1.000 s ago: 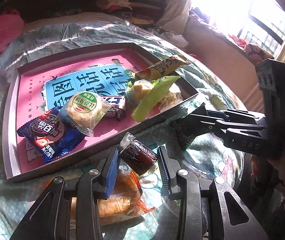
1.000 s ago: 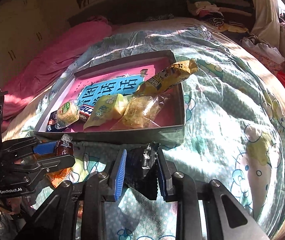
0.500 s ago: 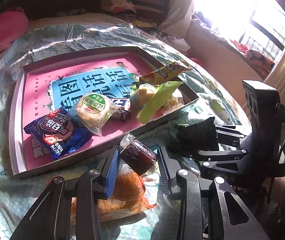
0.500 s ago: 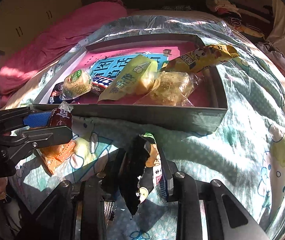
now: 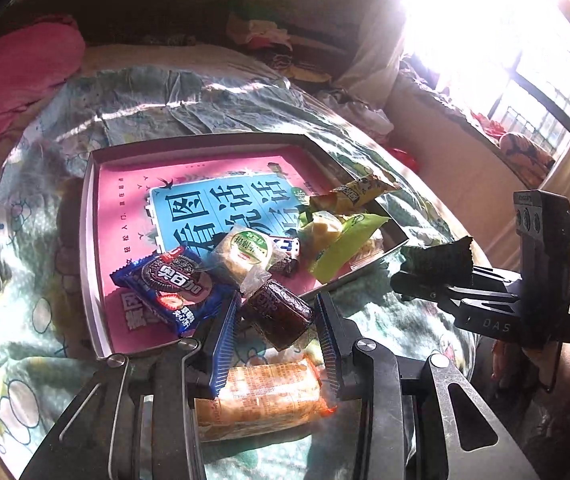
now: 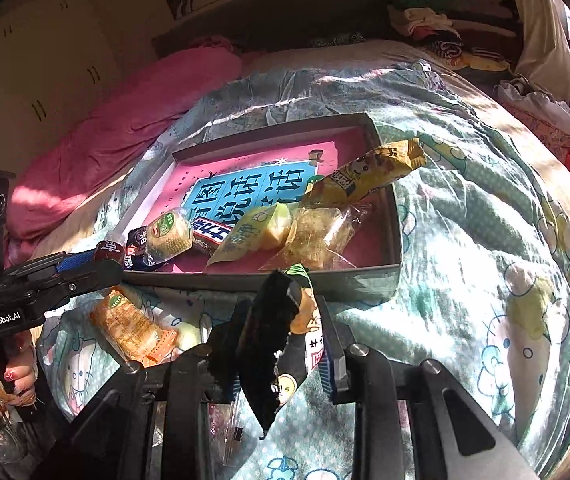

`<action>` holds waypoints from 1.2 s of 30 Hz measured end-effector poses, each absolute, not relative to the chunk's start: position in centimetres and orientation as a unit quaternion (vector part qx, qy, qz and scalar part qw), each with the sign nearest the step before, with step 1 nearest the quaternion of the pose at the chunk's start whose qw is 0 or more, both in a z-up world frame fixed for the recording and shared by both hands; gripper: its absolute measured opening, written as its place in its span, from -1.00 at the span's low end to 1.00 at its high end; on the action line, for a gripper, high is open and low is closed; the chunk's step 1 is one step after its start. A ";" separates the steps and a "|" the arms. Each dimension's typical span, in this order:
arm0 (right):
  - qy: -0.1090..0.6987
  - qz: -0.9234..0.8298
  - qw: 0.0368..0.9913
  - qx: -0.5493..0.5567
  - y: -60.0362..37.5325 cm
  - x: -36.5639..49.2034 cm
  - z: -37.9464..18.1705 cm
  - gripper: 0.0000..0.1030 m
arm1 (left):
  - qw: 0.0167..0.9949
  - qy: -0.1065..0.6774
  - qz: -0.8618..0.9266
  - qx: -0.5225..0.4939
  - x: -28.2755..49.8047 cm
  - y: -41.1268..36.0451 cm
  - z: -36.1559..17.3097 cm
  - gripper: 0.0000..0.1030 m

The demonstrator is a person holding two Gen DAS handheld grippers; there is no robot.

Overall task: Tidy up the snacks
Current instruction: 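Lift the bottle and black bag and carry both into the pink tray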

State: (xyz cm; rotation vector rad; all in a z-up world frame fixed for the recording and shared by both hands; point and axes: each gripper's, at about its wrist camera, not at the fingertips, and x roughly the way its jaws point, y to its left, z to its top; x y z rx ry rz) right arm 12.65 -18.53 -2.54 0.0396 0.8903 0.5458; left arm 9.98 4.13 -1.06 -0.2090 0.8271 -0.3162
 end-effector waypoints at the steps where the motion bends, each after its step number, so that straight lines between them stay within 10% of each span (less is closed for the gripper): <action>1: 0.423 0.260 0.868 0.022 -18.6 12.8 -2.3 -0.42 | 0.900 0.397 -0.148 -0.104 10.0 4.5 -0.9 -0.24; 36: 0.379 0.239 0.892 0.059 -17.9 17.9 0.7 -0.42 | 0.902 0.423 -0.042 -0.081 11.6 8.6 -3.4 -0.24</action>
